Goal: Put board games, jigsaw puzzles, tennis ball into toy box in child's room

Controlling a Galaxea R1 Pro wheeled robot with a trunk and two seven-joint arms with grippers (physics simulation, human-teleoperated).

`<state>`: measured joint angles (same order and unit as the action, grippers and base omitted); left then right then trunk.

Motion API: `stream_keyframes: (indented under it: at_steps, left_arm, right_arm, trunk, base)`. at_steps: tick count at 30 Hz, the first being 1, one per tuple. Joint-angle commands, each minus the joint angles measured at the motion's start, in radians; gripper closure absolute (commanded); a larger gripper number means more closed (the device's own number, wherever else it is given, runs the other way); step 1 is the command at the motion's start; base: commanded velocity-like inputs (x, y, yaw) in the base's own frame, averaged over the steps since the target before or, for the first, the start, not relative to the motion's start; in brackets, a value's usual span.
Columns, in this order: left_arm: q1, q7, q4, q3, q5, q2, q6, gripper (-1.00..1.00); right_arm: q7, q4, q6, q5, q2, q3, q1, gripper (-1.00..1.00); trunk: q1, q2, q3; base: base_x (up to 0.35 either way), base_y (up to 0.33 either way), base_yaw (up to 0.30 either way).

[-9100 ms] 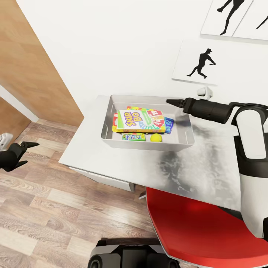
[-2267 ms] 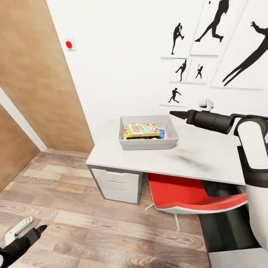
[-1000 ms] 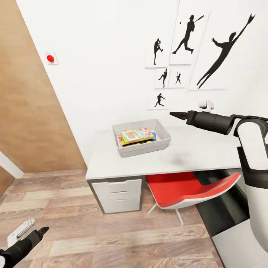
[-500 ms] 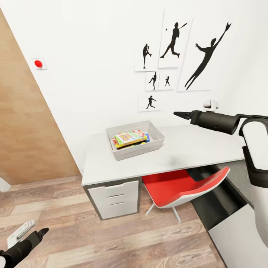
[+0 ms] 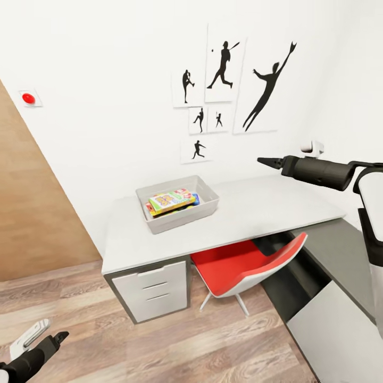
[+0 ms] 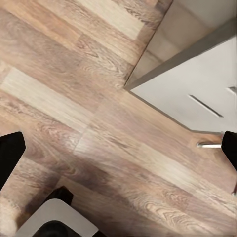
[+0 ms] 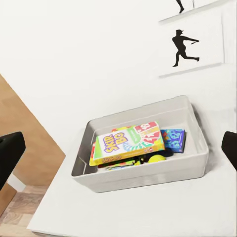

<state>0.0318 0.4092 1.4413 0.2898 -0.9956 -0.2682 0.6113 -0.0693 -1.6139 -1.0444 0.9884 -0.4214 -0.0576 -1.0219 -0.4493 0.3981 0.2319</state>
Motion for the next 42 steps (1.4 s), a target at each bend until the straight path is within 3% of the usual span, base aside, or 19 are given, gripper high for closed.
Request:
stream_keyframes:
  at_steps: [1, 23, 36, 40, 42]
  left_arm:
    - [0.0, 0.009, -0.007, 0.0, -0.011, -0.001, 0.001, -1.0]
    - [-0.01, 0.007, -0.057, 0.001, -0.013, 0.0, -0.009, -1.0]
    - [-0.01, 0.007, -0.059, 0.0, -0.012, 0.006, -0.012, -1.0]
    - [-0.011, 0.007, -0.06, 0.0, -0.012, 0.007, -0.013, -1.0]
    - [-0.011, 0.007, -0.06, 0.0, -0.012, 0.007, -0.013, -1.0]
  right_arm:
    - [-0.007, 0.0, -0.003, -0.008, -0.001, 0.0, -0.001, -1.0]
    - [-0.008, 0.0, -0.003, -0.007, -0.001, 0.0, 0.0, -1.0]
    - [-0.01, 0.0, -0.003, -0.007, -0.009, 0.014, 0.006, -1.0]
    - [-0.011, 0.0, -0.003, -0.007, -0.03, 0.046, 0.05, -1.0]
    - [-0.014, 0.0, -0.003, -0.007, -0.067, 0.078, 0.105, -1.0]
  trunk:
    - [-0.001, 0.002, 0.0]
    - [-0.001, 0.002, -0.032]
    - [-0.001, 0.002, -0.049]
    - [-0.001, 0.002, -0.051]
    - [-0.001, 0.002, -0.052]
  base:
    - [-0.006, 0.001, -0.197]
    - [-0.228, 0.0, -0.197]
    - [-0.067, 0.0, -0.18]
    - [-0.008, 0.0, -0.06]
    - [-0.004, 0.0, -0.027]
